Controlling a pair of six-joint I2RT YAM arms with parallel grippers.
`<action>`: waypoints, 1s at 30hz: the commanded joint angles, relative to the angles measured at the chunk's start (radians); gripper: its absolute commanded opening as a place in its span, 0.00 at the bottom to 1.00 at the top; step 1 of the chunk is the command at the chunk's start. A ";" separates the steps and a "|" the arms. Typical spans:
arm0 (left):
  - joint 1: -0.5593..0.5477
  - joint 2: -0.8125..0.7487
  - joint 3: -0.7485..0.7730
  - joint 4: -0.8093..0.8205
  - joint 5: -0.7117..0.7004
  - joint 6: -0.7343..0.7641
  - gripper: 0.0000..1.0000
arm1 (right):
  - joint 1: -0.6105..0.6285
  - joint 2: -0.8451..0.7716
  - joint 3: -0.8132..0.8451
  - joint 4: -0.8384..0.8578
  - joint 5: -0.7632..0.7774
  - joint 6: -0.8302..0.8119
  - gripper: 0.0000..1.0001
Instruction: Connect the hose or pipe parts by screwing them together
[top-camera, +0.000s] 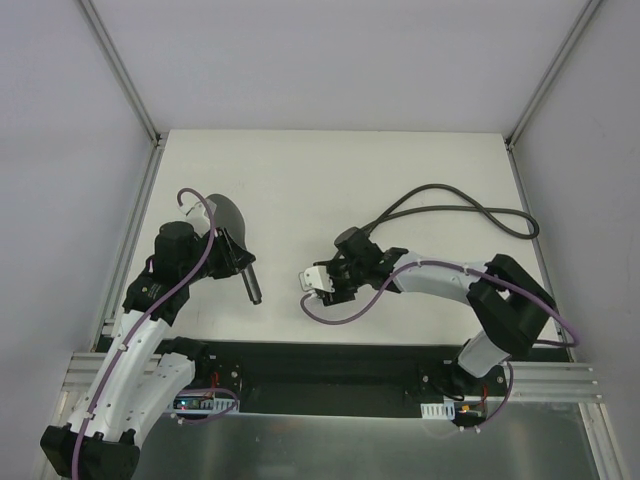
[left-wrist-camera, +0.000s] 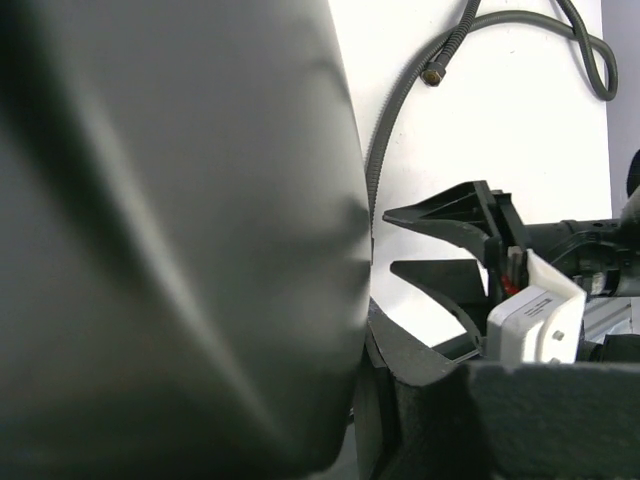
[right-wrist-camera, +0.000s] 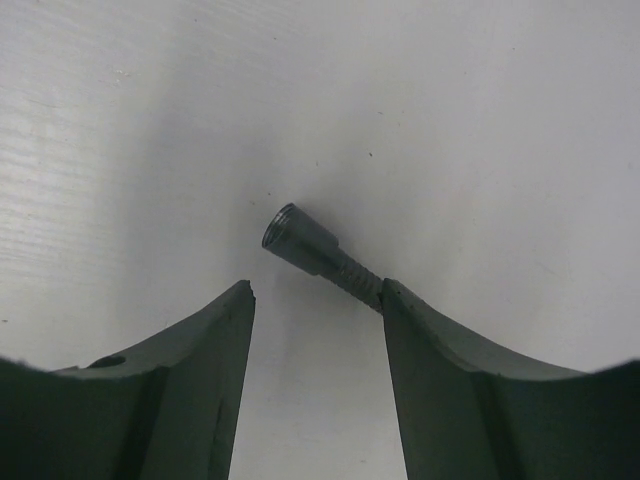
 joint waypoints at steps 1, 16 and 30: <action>-0.001 -0.006 0.022 0.043 0.001 0.019 0.00 | 0.023 0.057 0.054 0.024 0.022 -0.093 0.56; -0.001 -0.010 0.018 0.043 -0.004 0.017 0.00 | 0.080 0.185 0.164 -0.130 0.031 -0.209 0.47; 0.002 -0.006 0.016 0.041 -0.021 0.008 0.00 | 0.146 0.275 0.244 -0.068 0.042 0.004 0.18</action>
